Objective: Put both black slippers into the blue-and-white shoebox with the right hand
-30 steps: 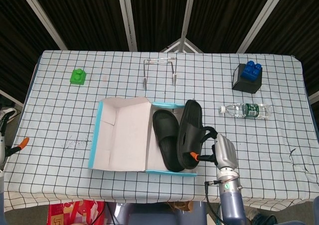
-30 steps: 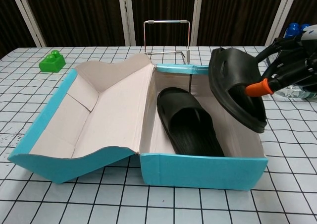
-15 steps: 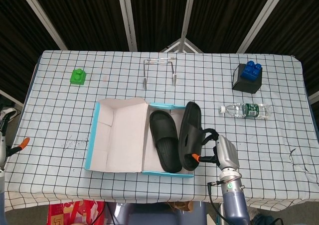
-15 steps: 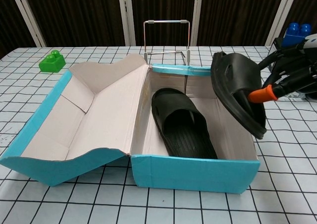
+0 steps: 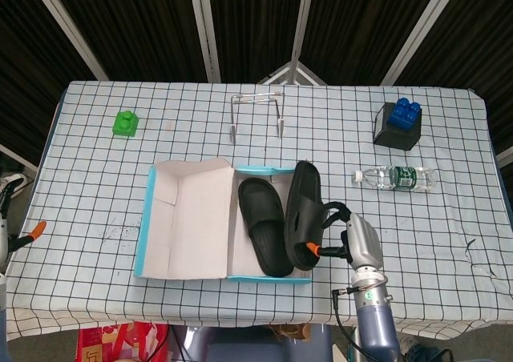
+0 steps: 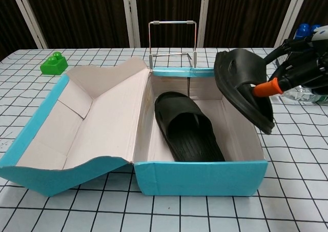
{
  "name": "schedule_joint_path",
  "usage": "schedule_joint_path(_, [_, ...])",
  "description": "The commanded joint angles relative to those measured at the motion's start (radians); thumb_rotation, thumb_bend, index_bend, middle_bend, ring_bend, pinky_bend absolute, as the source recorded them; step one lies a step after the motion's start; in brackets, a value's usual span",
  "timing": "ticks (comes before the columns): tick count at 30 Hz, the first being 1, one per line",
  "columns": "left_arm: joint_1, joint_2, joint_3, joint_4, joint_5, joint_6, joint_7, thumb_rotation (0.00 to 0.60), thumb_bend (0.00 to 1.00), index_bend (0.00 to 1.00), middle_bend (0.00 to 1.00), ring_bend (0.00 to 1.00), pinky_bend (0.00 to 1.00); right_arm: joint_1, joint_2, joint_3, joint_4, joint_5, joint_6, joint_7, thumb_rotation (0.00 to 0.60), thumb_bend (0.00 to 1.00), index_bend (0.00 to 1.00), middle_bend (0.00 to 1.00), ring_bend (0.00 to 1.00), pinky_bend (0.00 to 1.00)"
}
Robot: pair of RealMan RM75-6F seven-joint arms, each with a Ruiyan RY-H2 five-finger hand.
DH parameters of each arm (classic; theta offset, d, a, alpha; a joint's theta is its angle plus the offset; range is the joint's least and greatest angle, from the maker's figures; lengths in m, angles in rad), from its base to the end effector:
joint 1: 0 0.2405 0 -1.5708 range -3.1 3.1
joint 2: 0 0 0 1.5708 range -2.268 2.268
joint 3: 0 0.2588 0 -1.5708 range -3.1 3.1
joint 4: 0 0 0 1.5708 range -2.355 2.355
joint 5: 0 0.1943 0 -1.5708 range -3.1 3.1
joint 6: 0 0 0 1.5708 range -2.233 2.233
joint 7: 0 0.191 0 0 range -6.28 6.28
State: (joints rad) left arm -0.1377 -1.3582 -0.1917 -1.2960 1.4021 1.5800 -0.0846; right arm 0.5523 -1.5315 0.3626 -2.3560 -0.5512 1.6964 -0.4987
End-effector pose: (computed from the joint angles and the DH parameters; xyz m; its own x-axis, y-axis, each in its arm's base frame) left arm -0.3298 0.2663 0.1782 0.3572 -0.2612 0.8968 0.9336 0.0713 -0.3511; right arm -0.1286 -0.2860 0.0664 -0.2742 -0.1951 0.9417 -0.9302 0.3022 -0.2083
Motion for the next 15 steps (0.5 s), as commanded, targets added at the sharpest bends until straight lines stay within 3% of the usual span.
schedule_joint_path(1, [0.001, 0.001, -0.001, 0.000, -0.001, 0.000, -0.001, 0.600, 0.23, 0.19, 0.00, 0.00, 0.12, -0.001, -0.004, 0.006, 0.000, -0.005, 0.003, 0.003, 0.600, 0.58, 0.83, 0.48, 1.00, 1.00])
schedule_joint_path(15, [-0.001, -0.001, 0.004, -0.002, 0.003, -0.001, 0.008, 0.600, 0.23, 0.19, 0.00, 0.00, 0.12, -0.023, 0.013, 0.042, 0.000, -0.023, -0.009, 0.042, 0.600, 0.58, 0.83, 0.48, 1.00, 1.00])
